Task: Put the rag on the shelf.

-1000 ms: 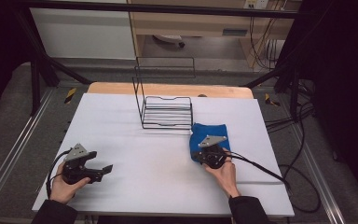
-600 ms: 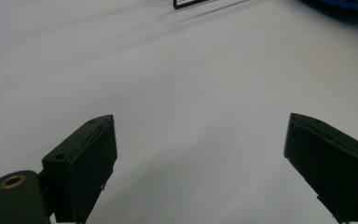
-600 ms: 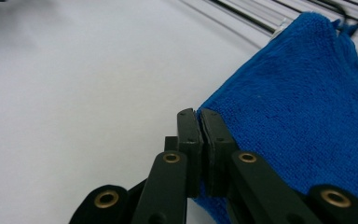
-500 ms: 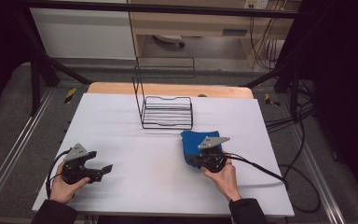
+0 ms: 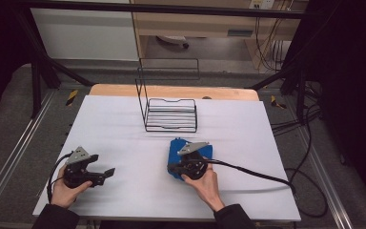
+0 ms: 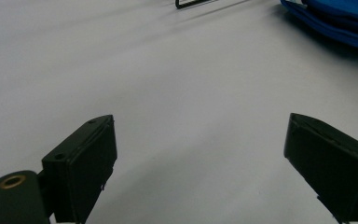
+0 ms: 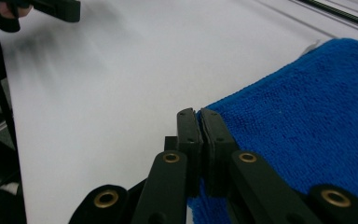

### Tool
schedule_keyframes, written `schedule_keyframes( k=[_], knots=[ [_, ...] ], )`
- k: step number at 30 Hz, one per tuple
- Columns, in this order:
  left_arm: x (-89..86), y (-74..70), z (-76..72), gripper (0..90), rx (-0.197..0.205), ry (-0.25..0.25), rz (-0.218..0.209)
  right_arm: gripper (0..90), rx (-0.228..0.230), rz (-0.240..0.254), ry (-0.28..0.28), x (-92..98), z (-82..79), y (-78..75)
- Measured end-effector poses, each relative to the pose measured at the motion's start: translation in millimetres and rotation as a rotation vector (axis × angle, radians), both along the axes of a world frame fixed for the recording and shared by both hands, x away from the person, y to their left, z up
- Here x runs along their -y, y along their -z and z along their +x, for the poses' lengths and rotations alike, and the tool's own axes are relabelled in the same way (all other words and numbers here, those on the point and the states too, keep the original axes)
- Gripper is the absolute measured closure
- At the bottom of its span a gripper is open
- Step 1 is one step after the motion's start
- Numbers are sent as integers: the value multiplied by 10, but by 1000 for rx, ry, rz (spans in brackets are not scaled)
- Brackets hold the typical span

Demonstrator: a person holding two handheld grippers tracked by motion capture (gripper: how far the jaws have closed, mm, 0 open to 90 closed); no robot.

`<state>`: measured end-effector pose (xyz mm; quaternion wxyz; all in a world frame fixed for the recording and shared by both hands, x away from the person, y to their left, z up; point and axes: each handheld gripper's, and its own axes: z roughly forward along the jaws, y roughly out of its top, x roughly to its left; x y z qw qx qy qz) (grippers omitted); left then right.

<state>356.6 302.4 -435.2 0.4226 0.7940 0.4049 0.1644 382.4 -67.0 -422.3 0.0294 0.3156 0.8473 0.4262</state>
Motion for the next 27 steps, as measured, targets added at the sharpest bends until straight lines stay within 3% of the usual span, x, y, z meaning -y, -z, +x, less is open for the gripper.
schedule_keyframes(
  k=[6,10,14,19,21,24,27],
  knots=[
    [-8,0,1,95,0,-1,-2,875,1,-5,39,-175,124,41],
    [-8,0,0,95,1,0,-1,857,-10,-21,65,-282,219,156],
    [-10,-1,-3,95,2,0,-1,662,21,-16,44,-282,225,170],
    [-12,-2,-5,94,3,-4,-3,420,88,-36,23,-137,128,-18],
    [-11,-5,-7,94,3,-5,-2,405,90,-39,20,-86,105,-49],
    [-7,-4,-5,91,1,-6,3,391,84,-50,24,208,-14,-75],
    [-4,-1,-2,88,0,-6,8,398,68,-71,29,442,-116,2]
  ],
)
